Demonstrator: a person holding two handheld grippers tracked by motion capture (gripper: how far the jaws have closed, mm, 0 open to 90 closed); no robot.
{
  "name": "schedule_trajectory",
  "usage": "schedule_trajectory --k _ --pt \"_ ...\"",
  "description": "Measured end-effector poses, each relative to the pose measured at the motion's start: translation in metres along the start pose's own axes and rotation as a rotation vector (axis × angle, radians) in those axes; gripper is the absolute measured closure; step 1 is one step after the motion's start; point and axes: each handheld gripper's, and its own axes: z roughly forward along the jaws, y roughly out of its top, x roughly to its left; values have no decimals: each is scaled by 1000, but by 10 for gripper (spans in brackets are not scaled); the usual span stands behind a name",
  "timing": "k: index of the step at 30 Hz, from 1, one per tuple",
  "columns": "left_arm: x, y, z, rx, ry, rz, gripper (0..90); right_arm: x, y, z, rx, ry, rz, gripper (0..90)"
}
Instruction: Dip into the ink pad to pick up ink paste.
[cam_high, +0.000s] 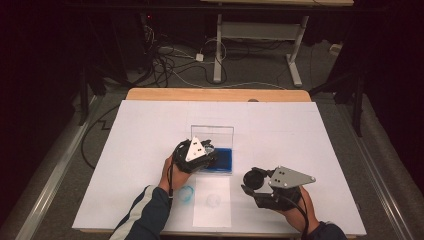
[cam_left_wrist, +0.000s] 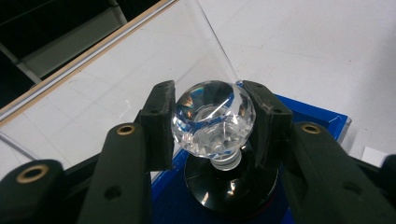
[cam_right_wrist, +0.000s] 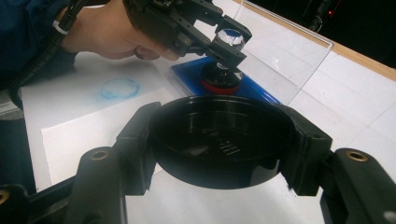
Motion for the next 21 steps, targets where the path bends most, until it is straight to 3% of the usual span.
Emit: schedule_trajectory --k 21 --pt "-1 -1 -1 5 6 -14 551 -1 -1 0 -1 1 5 387"
